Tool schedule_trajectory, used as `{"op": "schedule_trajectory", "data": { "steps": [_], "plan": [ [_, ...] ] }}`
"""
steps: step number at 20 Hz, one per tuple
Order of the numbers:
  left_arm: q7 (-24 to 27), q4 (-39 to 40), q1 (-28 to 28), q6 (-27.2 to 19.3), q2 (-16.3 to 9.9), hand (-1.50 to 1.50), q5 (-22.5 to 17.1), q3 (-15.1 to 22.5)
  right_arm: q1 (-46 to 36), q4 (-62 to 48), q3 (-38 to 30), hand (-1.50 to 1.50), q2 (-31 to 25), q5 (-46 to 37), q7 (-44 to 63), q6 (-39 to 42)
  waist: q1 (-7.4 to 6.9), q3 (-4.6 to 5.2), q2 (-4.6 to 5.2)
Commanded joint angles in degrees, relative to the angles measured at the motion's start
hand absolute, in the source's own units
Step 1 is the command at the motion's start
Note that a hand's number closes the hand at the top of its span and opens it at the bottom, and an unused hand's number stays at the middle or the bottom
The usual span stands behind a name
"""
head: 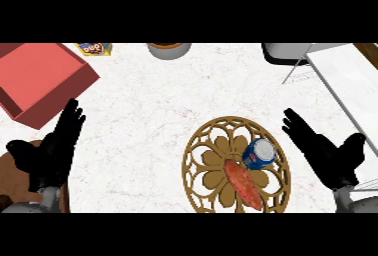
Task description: Pick the can from the placemat and place it in the tiered shelf
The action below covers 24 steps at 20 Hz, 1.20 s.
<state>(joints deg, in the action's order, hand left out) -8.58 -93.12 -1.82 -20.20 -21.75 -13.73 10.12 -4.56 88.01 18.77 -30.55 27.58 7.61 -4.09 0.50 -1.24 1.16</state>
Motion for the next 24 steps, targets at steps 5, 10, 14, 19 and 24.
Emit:
{"op": "schedule_trajectory", "data": {
  "steps": [5, 10, 14, 19, 24],
  "plan": [
    [1.0, 4.0, 2.0, 7.3, -7.1, 0.00, -1.7, -4.6, -13.1, 5.5, 3.2, 1.50, 7.2, -12.5, -7.1, -7.8, -2.90, 1.36, -1.15],
    [1.3, 5.8, 5.1, 7.2, -6.2, 0.00, -1.8, -3.9, -7.9, 0.4, 1.5, 1.50, 1.9, -34.6, -4.3, -32.2, 0.29, 1.79, -1.90],
    [4.4, 11.0, 2.4, 11.1, -6.4, 0.00, -3.0, -6.0, -7.7, 5.6, 16.8, -1.50, 14.2, -46.6, 6.2, -39.3, -0.23, 1.46, -1.38],
    [5.8, 11.2, 4.9, 12.2, -6.3, 0.00, -3.2, -6.7, -5.4, 7.9, 19.3, -1.50, 11.1, -65.0, 22.7, -39.4, 0.43, 1.55, -1.78],
    [7.1, 12.0, 6.3, 13.4, -6.2, 0.00, -3.6, -7.1, -6.3, 12.1, 19.1, -1.50, 6.1, -76.1, 38.8, -25.1, 1.15, 1.75, -2.22]
  ]
}}
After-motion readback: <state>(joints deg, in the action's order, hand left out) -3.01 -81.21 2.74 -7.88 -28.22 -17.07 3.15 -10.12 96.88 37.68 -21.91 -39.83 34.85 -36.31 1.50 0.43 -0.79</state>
